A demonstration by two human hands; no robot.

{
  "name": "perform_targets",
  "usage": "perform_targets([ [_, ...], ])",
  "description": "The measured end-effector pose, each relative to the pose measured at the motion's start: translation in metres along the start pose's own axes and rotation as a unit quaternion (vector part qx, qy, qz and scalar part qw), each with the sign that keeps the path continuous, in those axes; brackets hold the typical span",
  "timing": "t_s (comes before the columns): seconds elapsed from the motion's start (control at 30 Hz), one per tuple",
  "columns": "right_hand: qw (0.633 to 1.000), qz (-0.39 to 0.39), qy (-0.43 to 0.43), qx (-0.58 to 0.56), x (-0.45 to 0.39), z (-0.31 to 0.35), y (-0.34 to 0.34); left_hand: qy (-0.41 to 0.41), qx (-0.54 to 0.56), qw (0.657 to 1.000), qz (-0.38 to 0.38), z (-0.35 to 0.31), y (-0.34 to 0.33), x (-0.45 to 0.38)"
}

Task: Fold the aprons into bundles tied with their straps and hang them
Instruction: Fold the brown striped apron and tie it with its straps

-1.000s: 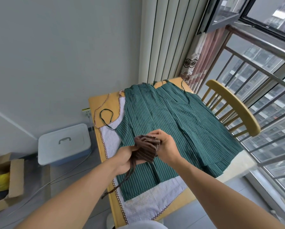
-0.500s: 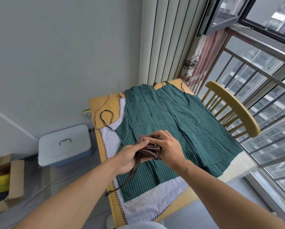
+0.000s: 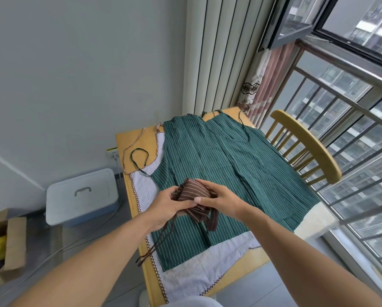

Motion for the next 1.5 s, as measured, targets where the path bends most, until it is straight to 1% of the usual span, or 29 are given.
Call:
perform_targets([
  [0.1,0.999,0.009,-0.013,-0.05,-0.002,-0.005,-0.001,0.001,0.027,0.999,0.019,0.004,-0.004,-0.001],
  [0.17,0.998,0.011,-0.038,-0.049,-0.002,-0.008,-0.002,0.0,0.035,0.999,0.018,0.008,-0.005,-0.003],
  [0.27,0.997,0.009,-0.066,0.033,-0.001,-0.004,0.0,0.003,0.02,1.0,0.016,0.015,-0.007,-0.005],
  [0.37,0.989,-0.019,-0.058,0.135,0.0,0.004,0.01,0.021,-0.007,0.999,0.042,0.019,-0.01,-0.004],
  [0.43,0.985,-0.048,-0.047,0.161,0.001,0.009,0.016,0.029,-0.075,0.994,0.068,0.015,-0.01,-0.004],
  [0.5,0.982,-0.058,-0.028,0.179,0.001,0.016,0.018,0.006,-0.197,0.978,0.065,0.005,-0.007,-0.005],
  [0.53,0.98,-0.054,-0.019,0.188,0.001,0.02,0.018,-0.01,-0.24,0.969,0.056,-0.001,-0.005,-0.005],
  [0.67,0.975,-0.032,0.003,0.218,0.0,0.032,0.02,-0.062,-0.279,0.958,0.032,-0.024,-0.006,-0.005],
  [0.73,0.971,-0.047,0.025,0.233,-0.001,0.036,0.021,-0.071,-0.291,0.954,0.025,-0.032,-0.004,-0.008],
  [0.8,0.966,-0.072,0.048,0.243,0.0,0.037,0.023,-0.058,-0.304,0.951,0.026,-0.037,-0.004,-0.013],
  [0.83,0.964,-0.072,0.056,0.25,0.0,0.037,0.022,-0.046,-0.321,0.945,0.036,-0.038,-0.005,-0.014],
  [0.9,0.96,-0.066,0.067,0.265,0.001,0.033,0.02,-0.039,-0.37,0.926,0.068,-0.04,-0.013,-0.015],
  [0.93,0.956,-0.079,0.077,0.272,0.001,0.032,0.02,-0.044,-0.385,0.92,0.068,-0.042,-0.014,-0.017],
  [0.97,0.949,-0.116,0.084,0.282,0.002,0.031,0.024,-0.045,-0.381,0.922,0.051,-0.044,-0.012,-0.02],
  [1.0,0.939,-0.175,0.089,0.283,0.007,0.032,0.029,-0.038,-0.358,0.933,0.025,-0.045,-0.007,-0.024],
  [1.07,0.926,-0.299,0.07,0.22,0.021,0.03,0.039,0.004,-0.268,0.963,-0.029,-0.04,0.007,-0.031],
  [1.1,0.931,-0.324,0.047,0.165,0.026,0.026,0.039,0.026,-0.219,0.974,-0.047,-0.036,0.012,-0.033],
  [1.13,0.944,-0.307,0.02,0.118,0.027,0.019,0.033,0.043,-0.174,0.982,-0.063,-0.032,0.015,-0.035],
  [1.2,0.977,-0.189,-0.026,0.09,0.019,-0.001,0.008,0.065,-0.101,0.989,-0.082,-0.027,0.015,-0.035],
  [1.27,0.993,-0.076,-0.046,0.079,0.014,-0.015,-0.02,0.083,-0.054,0.991,-0.089,-0.026,0.013,-0.034],
  [1.3,0.995,-0.046,-0.053,0.069,0.013,-0.019,-0.029,0.092,-0.04,0.991,-0.093,-0.025,0.013,-0.034],
  [1.37,0.998,-0.026,-0.055,0.034,0.011,-0.023,-0.039,0.107,-0.026,0.989,-0.098,-0.023,0.013,-0.033],
  [1.43,0.998,-0.027,-0.052,0.012,0.009,-0.024,-0.043,0.112,-0.009,0.988,-0.102,-0.02,0.013,-0.033],
  [1.5,0.997,-0.048,-0.037,0.042,0.007,-0.019,-0.04,0.106,0.026,0.988,-0.106,-0.018,0.013,-0.034],
])
Point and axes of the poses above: each hand's wrist, its own x-axis away from the middle knuckle, its own y-axis out of the back of the hand, z = x × y, the point moved 7 cm from there along -x, towards the middle knuckle, and after that the axes turned 1 degree about y, right-handed, at the moved point
